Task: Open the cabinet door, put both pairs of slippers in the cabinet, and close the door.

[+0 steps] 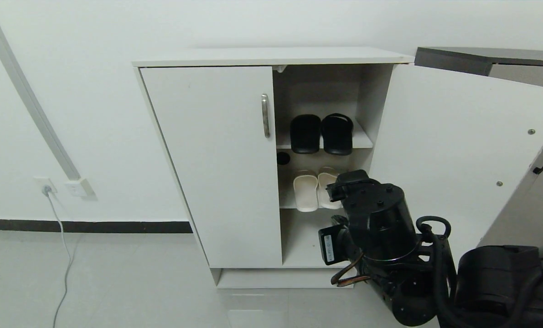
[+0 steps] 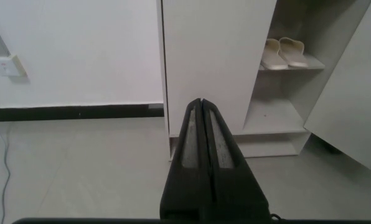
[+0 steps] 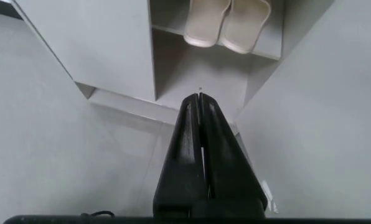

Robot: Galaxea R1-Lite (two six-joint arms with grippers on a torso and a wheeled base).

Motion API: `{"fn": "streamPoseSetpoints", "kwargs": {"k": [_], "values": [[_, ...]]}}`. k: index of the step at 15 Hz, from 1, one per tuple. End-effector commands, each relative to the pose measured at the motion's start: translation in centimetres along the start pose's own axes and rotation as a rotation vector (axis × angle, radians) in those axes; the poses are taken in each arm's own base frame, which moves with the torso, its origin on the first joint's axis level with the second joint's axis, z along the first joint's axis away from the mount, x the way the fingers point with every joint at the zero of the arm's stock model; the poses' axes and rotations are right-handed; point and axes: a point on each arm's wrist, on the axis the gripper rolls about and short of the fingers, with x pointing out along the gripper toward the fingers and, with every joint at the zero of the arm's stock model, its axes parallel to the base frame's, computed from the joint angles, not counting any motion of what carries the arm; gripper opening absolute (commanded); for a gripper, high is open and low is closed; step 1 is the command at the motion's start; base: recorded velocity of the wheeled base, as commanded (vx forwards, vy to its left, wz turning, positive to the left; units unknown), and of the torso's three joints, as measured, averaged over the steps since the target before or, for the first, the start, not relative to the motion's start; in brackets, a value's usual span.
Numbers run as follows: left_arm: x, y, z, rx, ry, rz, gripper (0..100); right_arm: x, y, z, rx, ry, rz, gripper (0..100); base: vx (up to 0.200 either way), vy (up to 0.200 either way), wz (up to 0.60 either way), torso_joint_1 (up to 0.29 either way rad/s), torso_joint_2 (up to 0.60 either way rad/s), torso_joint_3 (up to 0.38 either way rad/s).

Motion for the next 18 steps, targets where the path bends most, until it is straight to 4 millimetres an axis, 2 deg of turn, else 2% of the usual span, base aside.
{"fn": "streamPoseSetpoints", "kwargs": {"k": [1, 10, 13, 18], "values": [[0.01, 0.0, 0.0, 0.0, 0.001, -0.001, 0, 0.0, 0.03, 0.0, 0.0, -0.001, 0.0, 0, 0.0, 0.0, 0.0, 0.0, 0.0, 0.0], [0.01, 0.0, 0.0, -0.002, 0.001, 0.0, 0, 0.12, -0.05, -0.03, 0.004, 0.01, 0.034, 0, 0.0, 0.0, 0.0, 0.001, -0.01, -0.011], [0.01, 0.0, 0.0, -0.002, 0.001, 0.0, 0, 0.16, -0.03, -0.07, 0.002, 0.011, 0.034, 0, 0.0, 0.0, 0.0, 0.01, -0.19, -0.302], [0.0, 0.0, 0.05, -0.002, 0.0, 0.0, 0, 0.19, -0.01, -0.12, 0.001, 0.012, 0.033, 0, 0.0, 0.0, 0.0, 0.059, -0.5, -0.363]]}}
